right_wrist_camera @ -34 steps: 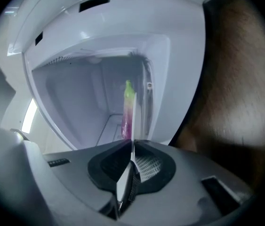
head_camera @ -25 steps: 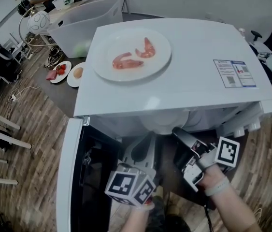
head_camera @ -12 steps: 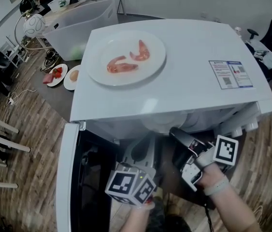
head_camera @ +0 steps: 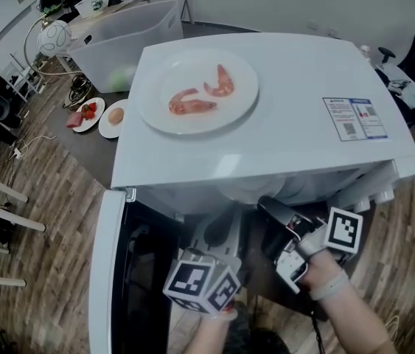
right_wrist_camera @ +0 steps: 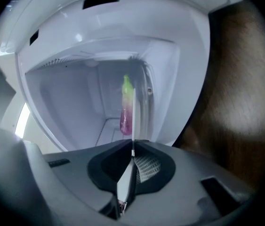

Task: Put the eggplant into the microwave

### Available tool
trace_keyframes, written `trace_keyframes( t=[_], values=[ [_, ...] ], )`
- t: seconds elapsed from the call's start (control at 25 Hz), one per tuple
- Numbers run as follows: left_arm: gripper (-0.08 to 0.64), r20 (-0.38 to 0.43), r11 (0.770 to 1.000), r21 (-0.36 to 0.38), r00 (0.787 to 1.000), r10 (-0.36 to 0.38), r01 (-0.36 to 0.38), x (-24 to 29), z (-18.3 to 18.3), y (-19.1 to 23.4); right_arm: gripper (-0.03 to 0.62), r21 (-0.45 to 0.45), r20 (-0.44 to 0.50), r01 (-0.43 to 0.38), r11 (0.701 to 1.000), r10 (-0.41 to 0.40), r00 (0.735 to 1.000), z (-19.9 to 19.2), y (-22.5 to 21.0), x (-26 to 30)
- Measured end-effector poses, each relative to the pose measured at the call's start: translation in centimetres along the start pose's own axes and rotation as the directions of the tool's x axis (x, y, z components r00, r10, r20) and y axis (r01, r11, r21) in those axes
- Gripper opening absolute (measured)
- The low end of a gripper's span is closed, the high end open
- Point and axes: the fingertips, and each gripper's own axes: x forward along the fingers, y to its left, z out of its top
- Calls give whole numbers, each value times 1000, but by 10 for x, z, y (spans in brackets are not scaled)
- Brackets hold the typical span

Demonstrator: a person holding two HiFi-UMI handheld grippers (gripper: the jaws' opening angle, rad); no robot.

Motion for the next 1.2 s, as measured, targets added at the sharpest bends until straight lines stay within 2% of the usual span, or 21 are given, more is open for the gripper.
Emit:
trace_keyframes(
  t=[0.28,0.36,0.4,0.64,0.76,0.84,1.04,1.12,1.2],
  values=[
    [7,-1,1000,-12,1000,6,-6,-2,-7,-1,14,5,-17,-1,1000,1,1000,-4,-5,-6],
    [6,-2,1000,-13,1000,9,-9,-2,-8,-1,23,-1,-26,-3,1000,3,1000,-6,-6,-7],
    [6,-3,1000,-13,1000,10,-10,-3,-8,-2,58,-1,-29,0,1000,0,1000,-7,-7,-8],
    [7,-4,1000,-7,1000,12,-12,-9,-12,-5,58,-10,-44,-1,1000,0,999,-13,-8,-17],
    [7,-6,1000,-12,1000,15,-15,-13,-13,-9,49,-60,-71,-21,998,17,997,-19,-3,-21],
    [7,-9,1000,-7,1000,12,-12,-15,-16,-12,10,-104,-89,-34,994,24,996,-24,1,-23],
    [6,-11,1000,0,1000,6,-6,-24,-20,-22,2,-201,-114,-50,978,27,993,-37,3,-32],
    [7,-14,1000,6,1000,7,-7,-29,-22,-26,2,-262,-123,-47,964,15,992,-41,2,-37],
    [6,-20,1000,11,1000,8,-8,-33,-26,-29,0,-351,-143,-25,936,-27,989,-47,-2,-44]
  ],
)
